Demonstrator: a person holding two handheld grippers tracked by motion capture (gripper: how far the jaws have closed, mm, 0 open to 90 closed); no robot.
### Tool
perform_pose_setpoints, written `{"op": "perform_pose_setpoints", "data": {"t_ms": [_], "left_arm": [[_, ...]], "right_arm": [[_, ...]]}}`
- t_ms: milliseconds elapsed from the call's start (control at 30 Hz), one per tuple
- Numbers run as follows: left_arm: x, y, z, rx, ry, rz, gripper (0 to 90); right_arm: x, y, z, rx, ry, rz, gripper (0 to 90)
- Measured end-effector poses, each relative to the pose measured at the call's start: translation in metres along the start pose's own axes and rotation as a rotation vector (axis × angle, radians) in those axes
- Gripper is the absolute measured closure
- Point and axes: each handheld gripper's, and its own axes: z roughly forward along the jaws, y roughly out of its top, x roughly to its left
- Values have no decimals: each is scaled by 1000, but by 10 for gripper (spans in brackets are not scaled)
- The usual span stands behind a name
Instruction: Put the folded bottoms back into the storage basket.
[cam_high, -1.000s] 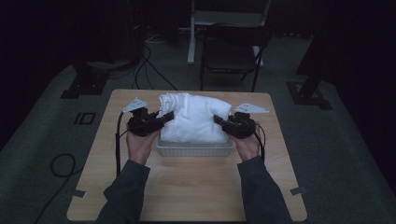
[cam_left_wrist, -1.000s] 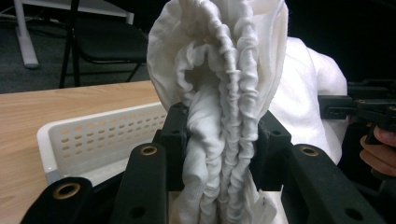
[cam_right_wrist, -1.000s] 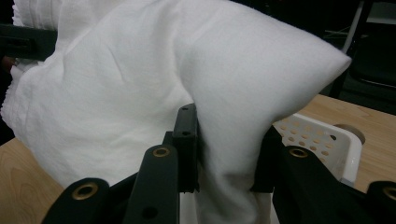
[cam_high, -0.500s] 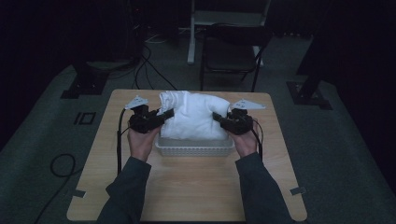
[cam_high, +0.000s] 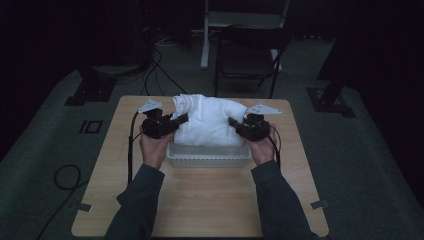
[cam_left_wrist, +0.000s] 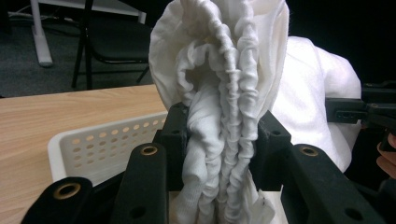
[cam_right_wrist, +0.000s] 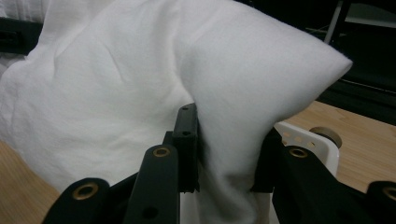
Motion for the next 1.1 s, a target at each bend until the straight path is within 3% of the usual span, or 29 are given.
{"op": "perform_pose_setpoints", "data": {"t_ms": [567,1100], "left_arm": [[4,4,15,-4,35,-5,631],[12,-2,29,21,60,-13,631]], "right_arm": [[-9,3,9,9,-14,19,706],[-17,-2,25,43,-20,41,706]]}}
